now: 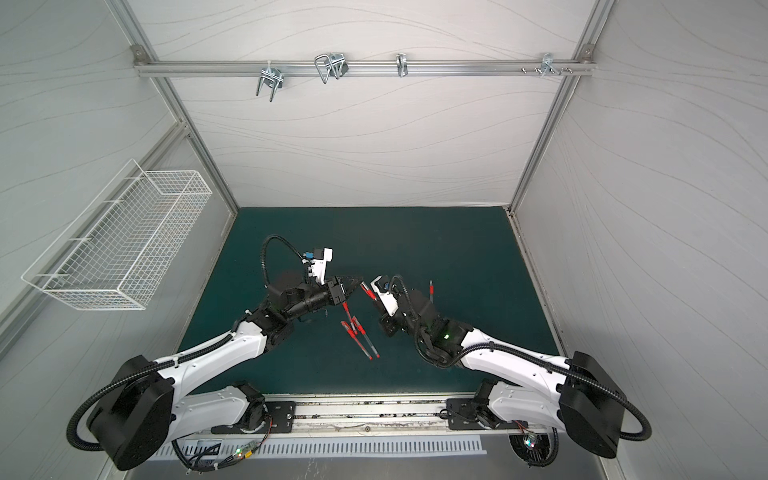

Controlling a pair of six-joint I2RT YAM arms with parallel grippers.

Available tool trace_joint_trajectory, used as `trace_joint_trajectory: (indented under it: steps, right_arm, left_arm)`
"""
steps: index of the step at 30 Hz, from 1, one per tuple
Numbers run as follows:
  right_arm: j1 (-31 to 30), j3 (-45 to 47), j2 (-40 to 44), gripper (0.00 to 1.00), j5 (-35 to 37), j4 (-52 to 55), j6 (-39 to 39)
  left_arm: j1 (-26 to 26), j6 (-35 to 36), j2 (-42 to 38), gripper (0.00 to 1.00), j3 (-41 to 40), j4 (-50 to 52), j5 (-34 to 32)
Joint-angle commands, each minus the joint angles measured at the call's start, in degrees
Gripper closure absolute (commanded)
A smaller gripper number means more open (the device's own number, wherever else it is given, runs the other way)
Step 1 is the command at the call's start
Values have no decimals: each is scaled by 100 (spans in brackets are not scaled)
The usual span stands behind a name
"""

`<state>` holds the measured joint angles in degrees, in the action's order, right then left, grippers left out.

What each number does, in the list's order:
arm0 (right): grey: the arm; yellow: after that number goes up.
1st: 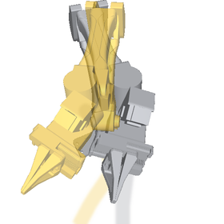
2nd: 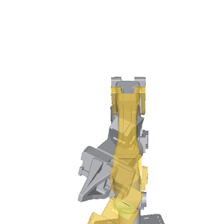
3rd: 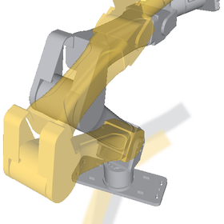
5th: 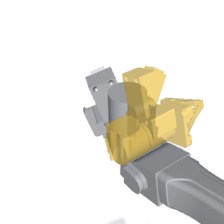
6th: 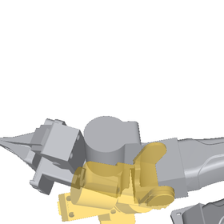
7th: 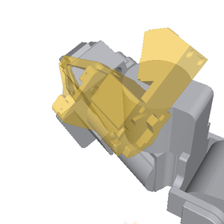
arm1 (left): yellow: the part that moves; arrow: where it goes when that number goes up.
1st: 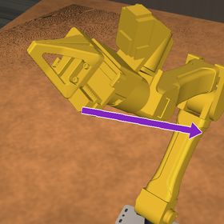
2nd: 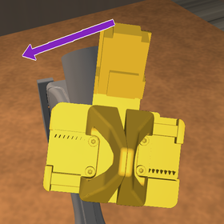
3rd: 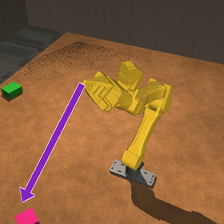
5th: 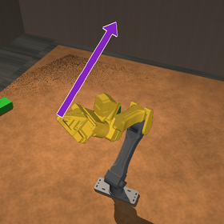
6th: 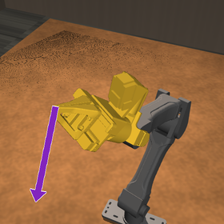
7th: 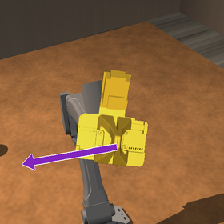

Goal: Remove pen caps from pens
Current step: Open the pen cap on the pen.

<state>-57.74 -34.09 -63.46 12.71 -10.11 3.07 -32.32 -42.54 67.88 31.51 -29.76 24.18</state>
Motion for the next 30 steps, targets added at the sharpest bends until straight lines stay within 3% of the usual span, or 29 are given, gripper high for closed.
trace_joint_trajectory:
  steps: [1, 25, 30]
  right_arm:
    - [-78, 78, 84, 100, 537, -193, -138]
    - [-527, 70, -87, 100, 527, -484, -576]
    - [-572, 54, -144, 100, 551, -502, -593]
  left_arm:
    - [-126, 60, 66, 64, 334, 22, -43]
    - [-266, 91, 141, 75, 369, 102, -212]
    - [-266, 118, 66, 94, 332, 139, -289]
